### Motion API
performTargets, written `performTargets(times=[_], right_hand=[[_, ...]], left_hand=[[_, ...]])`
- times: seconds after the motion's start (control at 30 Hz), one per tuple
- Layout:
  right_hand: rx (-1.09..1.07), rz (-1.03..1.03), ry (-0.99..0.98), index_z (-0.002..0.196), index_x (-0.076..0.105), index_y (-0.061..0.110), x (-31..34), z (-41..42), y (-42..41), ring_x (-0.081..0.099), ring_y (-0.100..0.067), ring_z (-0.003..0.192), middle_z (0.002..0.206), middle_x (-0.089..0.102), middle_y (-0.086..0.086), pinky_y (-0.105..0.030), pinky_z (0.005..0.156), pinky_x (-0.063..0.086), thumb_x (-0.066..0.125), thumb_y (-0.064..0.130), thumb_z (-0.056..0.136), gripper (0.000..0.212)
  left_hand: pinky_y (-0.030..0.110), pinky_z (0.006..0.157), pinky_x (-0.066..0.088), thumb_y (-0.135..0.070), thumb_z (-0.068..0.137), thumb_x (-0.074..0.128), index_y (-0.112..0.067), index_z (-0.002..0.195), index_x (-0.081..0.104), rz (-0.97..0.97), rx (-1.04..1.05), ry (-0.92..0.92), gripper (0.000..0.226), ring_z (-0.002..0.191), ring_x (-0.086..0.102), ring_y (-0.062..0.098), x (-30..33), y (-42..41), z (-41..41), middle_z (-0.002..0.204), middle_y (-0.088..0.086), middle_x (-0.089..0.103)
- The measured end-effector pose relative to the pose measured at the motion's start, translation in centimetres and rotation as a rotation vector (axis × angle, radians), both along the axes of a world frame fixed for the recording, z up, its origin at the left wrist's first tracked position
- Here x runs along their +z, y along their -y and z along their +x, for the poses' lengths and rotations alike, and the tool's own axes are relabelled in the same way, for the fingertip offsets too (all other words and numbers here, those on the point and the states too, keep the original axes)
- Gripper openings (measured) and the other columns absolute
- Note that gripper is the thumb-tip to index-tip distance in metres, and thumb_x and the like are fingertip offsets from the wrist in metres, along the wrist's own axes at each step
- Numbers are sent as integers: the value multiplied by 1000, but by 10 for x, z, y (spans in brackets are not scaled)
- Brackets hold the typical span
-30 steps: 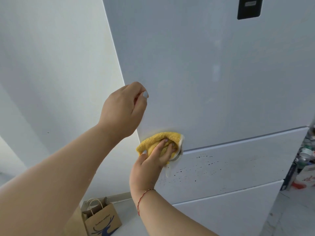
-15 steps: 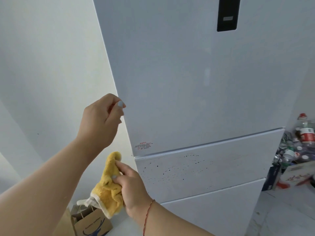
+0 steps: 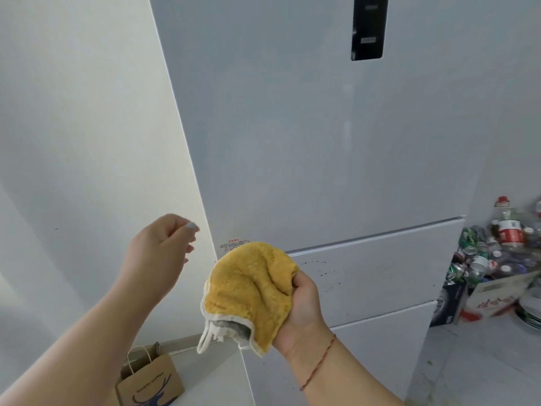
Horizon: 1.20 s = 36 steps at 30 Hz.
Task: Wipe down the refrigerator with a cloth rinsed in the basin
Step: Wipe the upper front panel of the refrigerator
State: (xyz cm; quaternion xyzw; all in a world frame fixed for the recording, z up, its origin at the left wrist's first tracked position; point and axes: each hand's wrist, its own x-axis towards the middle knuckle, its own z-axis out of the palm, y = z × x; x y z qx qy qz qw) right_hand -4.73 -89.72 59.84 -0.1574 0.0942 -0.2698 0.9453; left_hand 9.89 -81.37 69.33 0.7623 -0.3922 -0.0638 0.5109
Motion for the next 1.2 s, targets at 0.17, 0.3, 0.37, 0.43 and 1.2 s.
performTargets(times=[0.17,0.3,0.37,0.43,1.2], right_hand=[[-113,-11,-2,98,68,4,5,-28,14,61,-43,101,108,64,-24,-56,94,45,49,36,83,39],[-162,8,-43,103,72,6,2,-35,15,64,-44,100,110,66,-26,-55,90,48,44,58,89,61],[-145,-5,-67,110,69,6,2,-33,12,64,-44,100,112,65,-27,-55,89,48,42,62,89,65],[-117,-18,-75,111,69,5,2,-27,6,65,-45,99,111,66,-27,-55,89,48,40,62,89,67],[548,20,-116,104,65,11,-28,117,-98,56,-38,115,109,64,-19,-53,105,34,31,56,95,58]], left_hand=[[43,83,51,-38,89,55,-7,87,67,179,-71,-258,33,78,63,25,-35,7,-19,89,11,68],[38,70,54,-31,100,44,-1,93,67,205,-177,-622,39,61,63,24,-54,5,-32,76,14,66],[33,61,54,-28,99,45,1,93,67,169,-230,-687,37,60,63,24,-57,-3,-36,74,15,64],[32,61,55,-24,97,50,3,93,66,118,-219,-668,31,65,62,24,-60,-12,-34,79,16,63],[32,63,52,-40,88,64,-10,85,59,-81,680,-889,31,60,55,22,-89,-164,-37,69,9,57]])
